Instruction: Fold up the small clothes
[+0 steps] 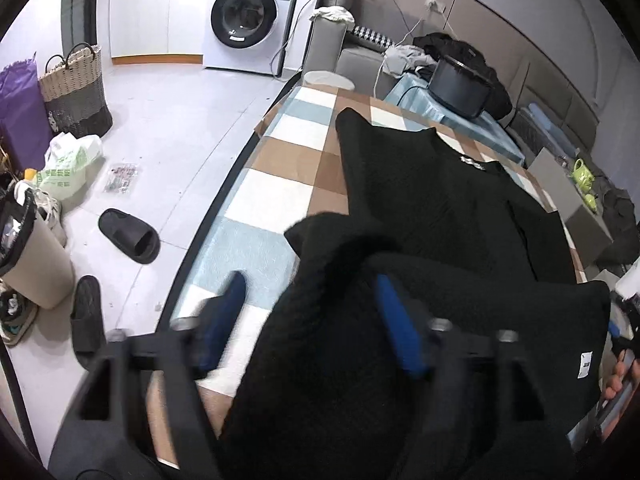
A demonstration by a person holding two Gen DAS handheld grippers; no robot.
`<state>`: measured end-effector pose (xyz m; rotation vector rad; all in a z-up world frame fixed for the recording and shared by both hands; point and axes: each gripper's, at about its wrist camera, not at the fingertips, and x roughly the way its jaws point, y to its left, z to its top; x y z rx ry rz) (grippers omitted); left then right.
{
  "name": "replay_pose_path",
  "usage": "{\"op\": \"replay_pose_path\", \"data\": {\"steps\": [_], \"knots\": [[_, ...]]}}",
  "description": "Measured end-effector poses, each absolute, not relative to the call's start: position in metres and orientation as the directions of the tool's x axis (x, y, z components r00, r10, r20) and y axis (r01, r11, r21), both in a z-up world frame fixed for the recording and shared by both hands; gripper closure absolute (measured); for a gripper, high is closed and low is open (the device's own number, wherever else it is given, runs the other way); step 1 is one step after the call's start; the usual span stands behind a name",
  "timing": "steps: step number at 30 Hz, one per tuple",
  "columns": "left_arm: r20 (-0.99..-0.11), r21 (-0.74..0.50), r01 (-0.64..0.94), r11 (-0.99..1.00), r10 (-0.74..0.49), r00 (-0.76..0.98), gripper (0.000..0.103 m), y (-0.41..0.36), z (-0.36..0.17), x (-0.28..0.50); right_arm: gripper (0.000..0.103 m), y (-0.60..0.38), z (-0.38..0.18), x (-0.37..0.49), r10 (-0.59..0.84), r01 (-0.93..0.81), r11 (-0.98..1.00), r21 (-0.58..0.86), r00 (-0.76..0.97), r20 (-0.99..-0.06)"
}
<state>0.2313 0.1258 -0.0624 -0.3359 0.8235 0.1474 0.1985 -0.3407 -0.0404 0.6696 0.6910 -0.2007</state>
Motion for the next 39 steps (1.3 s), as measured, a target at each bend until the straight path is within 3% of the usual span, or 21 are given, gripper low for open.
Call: {"op": "replay_pose_path", "data": {"steps": [8, 10, 11, 13, 15, 17, 26, 38, 39], "knots": [[-0.776, -0.260, -0.239, 0.936, -0.055, 0.628, 0.035, 0.108, -0.091, 0.252, 0.035, -0.327, -0.069, 0.217, 0.116, 0.326, 0.830, 0.453, 0.694, -0.711], [-0.775, -0.266, -0.237, 0.934, -0.061, 0.629, 0.044, 0.104, -0.094, 0.258, 0.038, -0.319, -0.074, 0.224, 0.107, 0.325, 0.839, 0.436, 0.687, -0.719], [-0.774, -0.271, -0.233, 0.934, -0.067, 0.630, 0.048, 0.103, -0.095, 0.260, 0.045, -0.316, -0.073, 0.225, 0.079, 0.332, 0.849, 0.412, 0.690, -0.720], [-0.773, -0.282, -0.208, 0.937, -0.093, 0.627, 0.069, 0.098, -0.097, 0.263, 0.065, -0.309, -0.074, 0.230, 0.068, 0.311, 0.872, 0.378, 0.688, -0.723], [-0.771, -0.253, -0.185, 0.950, -0.082, 0.631, 0.073, 0.093, -0.096, 0.262, 0.079, -0.303, -0.077, 0.236, 0.074, 0.295, 0.885, 0.360, 0.675, -0.734], [-0.770, -0.240, -0.175, 0.955, -0.078, 0.633, 0.075, 0.090, -0.094, 0.259, 0.083, -0.298, -0.076, 0.236, 0.078, 0.280, 0.895, 0.349, 0.670, -0.738], [-0.771, -0.202, -0.149, 0.968, -0.063, 0.634, 0.079, 0.086, -0.091, 0.233, 0.085, -0.287, -0.072, 0.214, 0.075, 0.255, 0.911, 0.324, 0.671, -0.737], [-0.770, -0.221, -0.146, 0.964, -0.081, 0.633, 0.079, 0.080, -0.090, 0.168, 0.085, -0.294, -0.070, 0.164, 0.082, 0.246, 0.916, 0.318, 0.660, -0.747], [-0.769, -0.221, -0.148, 0.964, -0.079, 0.635, 0.077, 0.081, -0.089, 0.164, 0.081, -0.295, -0.070, 0.163, 0.084, 0.247, 0.915, 0.319, 0.658, -0.749]]}}
